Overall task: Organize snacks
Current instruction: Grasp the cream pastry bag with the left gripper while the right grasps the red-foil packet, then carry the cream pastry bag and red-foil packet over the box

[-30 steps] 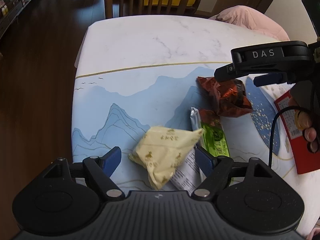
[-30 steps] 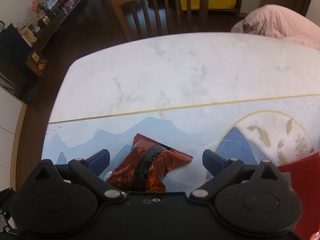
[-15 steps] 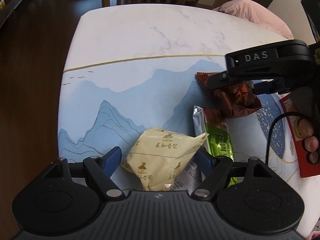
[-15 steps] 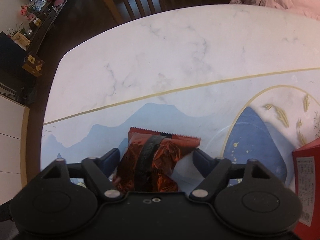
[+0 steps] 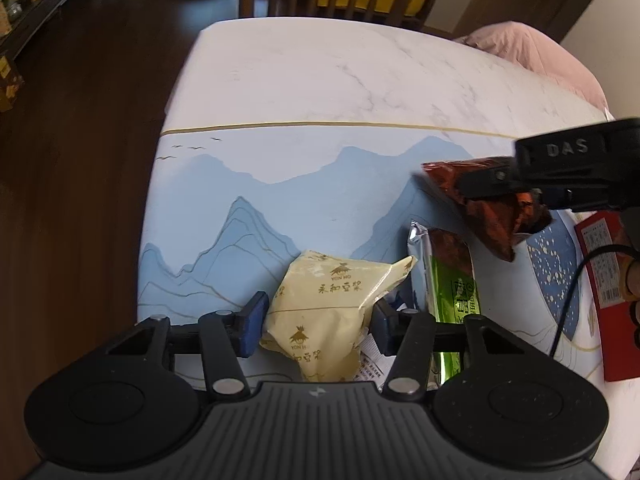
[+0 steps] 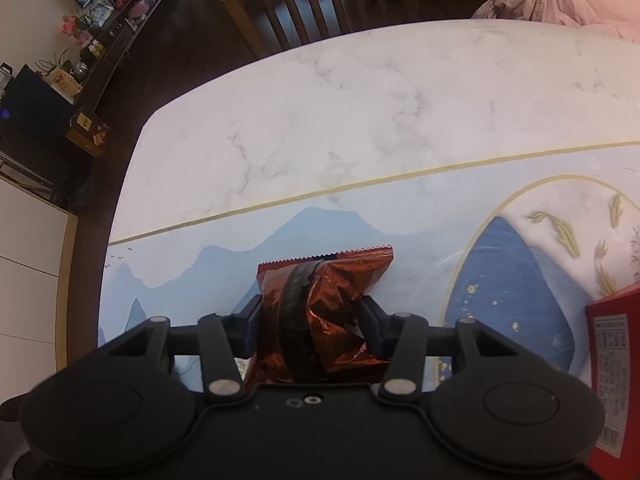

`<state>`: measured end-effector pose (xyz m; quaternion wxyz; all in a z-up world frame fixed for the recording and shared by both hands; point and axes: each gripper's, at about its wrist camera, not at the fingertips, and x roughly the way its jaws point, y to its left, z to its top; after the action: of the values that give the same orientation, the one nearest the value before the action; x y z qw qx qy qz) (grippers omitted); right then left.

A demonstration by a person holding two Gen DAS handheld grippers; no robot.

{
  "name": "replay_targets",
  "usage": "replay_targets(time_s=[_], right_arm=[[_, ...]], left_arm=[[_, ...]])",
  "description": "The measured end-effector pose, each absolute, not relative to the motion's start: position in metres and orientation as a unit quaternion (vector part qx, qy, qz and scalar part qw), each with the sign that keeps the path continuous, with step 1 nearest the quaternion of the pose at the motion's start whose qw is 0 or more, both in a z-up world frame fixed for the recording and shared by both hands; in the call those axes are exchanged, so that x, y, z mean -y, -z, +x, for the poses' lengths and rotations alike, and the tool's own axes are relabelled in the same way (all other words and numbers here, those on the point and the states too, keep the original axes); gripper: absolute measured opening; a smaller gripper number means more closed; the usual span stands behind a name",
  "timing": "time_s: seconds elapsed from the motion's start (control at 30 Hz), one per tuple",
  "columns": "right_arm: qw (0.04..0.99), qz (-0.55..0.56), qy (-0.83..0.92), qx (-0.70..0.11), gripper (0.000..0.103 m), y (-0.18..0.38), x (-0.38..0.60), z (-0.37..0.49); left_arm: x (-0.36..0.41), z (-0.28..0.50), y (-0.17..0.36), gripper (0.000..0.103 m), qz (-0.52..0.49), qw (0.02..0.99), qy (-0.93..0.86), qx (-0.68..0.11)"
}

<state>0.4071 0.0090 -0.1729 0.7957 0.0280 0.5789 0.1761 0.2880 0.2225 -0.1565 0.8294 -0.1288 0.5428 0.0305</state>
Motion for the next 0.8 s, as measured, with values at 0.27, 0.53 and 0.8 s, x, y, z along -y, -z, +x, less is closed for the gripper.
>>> replay_targets(time_s=[0.27, 0.53, 0.8], right_arm=[[0.801, 0.038, -0.198, -0.563, 0.047, 0.147, 0.012, 0.389], [0.805, 0.045, -0.232, -0.545, 0.047, 0.112, 0.036, 0.358], [0.813, 0.054, -0.251, -0.523, 0.047, 0.082, 0.072, 0.327]], left_arm=[[-0.226, 0.272, 0.141, 0.051, -0.155, 0.833, -0.055, -0.528], [-0.210, 0.246, 0.104, 0.051, -0.172, 0.848, -0.061, -0.497], [-0.175, 0.221, 0.062, 0.051, -0.170, 0.858, -0.064, -0.480]])
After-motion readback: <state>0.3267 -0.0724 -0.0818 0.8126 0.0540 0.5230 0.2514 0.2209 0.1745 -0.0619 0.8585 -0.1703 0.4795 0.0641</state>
